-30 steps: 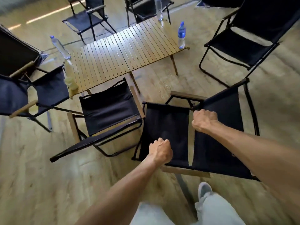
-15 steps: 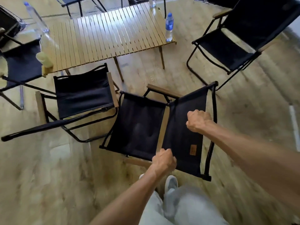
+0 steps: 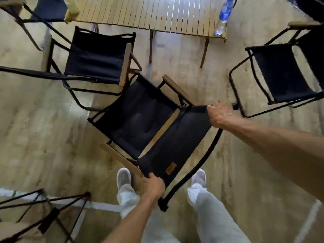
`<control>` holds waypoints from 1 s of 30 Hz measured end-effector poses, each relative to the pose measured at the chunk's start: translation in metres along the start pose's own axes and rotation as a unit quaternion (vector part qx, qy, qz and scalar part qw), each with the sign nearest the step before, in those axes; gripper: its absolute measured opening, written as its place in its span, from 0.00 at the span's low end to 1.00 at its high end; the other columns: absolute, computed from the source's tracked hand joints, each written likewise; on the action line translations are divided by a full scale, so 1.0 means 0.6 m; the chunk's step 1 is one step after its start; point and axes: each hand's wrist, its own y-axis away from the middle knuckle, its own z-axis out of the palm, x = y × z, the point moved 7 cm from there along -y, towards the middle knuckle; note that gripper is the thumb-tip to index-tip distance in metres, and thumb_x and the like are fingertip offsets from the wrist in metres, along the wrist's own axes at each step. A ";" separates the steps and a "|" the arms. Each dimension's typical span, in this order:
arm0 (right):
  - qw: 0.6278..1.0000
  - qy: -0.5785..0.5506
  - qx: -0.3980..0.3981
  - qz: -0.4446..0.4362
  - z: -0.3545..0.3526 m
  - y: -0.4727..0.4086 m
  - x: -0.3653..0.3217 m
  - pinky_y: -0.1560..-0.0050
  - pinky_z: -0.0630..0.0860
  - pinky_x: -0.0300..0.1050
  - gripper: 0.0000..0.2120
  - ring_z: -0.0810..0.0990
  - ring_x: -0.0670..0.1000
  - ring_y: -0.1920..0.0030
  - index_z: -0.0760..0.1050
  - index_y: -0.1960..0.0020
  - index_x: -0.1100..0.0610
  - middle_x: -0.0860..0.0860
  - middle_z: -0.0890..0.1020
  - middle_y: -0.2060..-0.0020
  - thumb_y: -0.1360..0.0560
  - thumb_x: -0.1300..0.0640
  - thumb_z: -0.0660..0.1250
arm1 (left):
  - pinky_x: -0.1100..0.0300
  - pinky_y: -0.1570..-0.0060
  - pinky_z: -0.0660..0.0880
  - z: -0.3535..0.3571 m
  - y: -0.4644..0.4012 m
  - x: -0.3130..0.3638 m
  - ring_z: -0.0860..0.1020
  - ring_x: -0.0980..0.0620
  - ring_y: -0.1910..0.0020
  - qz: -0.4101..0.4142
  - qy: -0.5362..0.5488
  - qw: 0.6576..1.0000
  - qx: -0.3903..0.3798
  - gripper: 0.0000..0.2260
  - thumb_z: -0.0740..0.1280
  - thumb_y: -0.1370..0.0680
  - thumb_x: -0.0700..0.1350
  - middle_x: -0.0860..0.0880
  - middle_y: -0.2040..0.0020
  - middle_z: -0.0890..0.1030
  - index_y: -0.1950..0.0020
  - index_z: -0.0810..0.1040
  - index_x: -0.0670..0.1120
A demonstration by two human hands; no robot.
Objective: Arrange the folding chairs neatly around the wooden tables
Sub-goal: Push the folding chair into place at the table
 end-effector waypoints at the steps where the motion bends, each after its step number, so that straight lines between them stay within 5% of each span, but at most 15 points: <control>1: 1.000 0.005 0.002 -0.007 0.013 -0.017 0.016 0.43 0.72 0.54 0.17 0.75 0.59 0.39 0.75 0.36 0.54 0.56 0.74 0.41 0.24 0.57 0.65 | 0.49 0.33 0.67 0.021 0.005 0.009 0.66 0.38 0.29 -0.013 0.029 1.000 0.000 0.18 0.54 0.17 0.41 0.38 0.29 0.69 0.28 0.67 0.40; 7: 1.000 0.015 0.006 -0.015 0.057 -0.082 0.075 0.45 0.72 0.54 0.16 0.79 0.58 0.44 0.76 0.39 0.53 0.54 0.79 0.45 0.24 0.48 0.63 | 0.50 0.38 0.67 0.050 0.007 0.024 0.68 0.37 0.31 -0.155 0.252 0.955 0.035 0.25 0.54 0.17 0.42 0.36 0.28 0.67 0.22 0.53 0.39; 15: 1.000 0.022 -0.005 -0.012 0.071 -0.109 0.088 0.62 0.73 0.42 0.14 0.78 0.55 0.61 0.79 0.53 0.55 0.50 0.73 0.69 0.23 0.47 0.59 | 0.49 0.38 0.69 0.053 0.018 0.022 0.70 0.38 0.32 -0.213 0.267 0.938 0.054 0.25 0.54 0.17 0.47 0.37 0.28 0.68 0.22 0.55 0.40; 21: 0.998 0.028 -0.050 -0.004 0.104 -0.088 0.134 0.59 0.73 0.43 0.13 0.77 0.54 0.59 0.76 0.58 0.53 0.47 0.73 0.67 0.24 0.46 0.59 | 0.47 0.40 0.70 0.066 0.026 0.033 0.72 0.37 0.34 -0.197 0.225 0.951 0.082 0.24 0.56 0.19 0.46 0.36 0.30 0.70 0.24 0.59 0.39; 30: 0.976 -0.067 -0.184 0.095 0.263 0.011 0.325 0.42 0.77 0.48 0.19 0.78 0.57 0.38 0.76 0.37 0.57 0.55 0.79 0.38 0.21 0.48 0.57 | 0.47 0.35 0.69 0.026 0.005 0.128 0.71 0.35 0.34 -0.122 0.156 0.978 0.069 0.26 0.60 0.21 0.46 0.35 0.30 0.70 0.25 0.59 0.39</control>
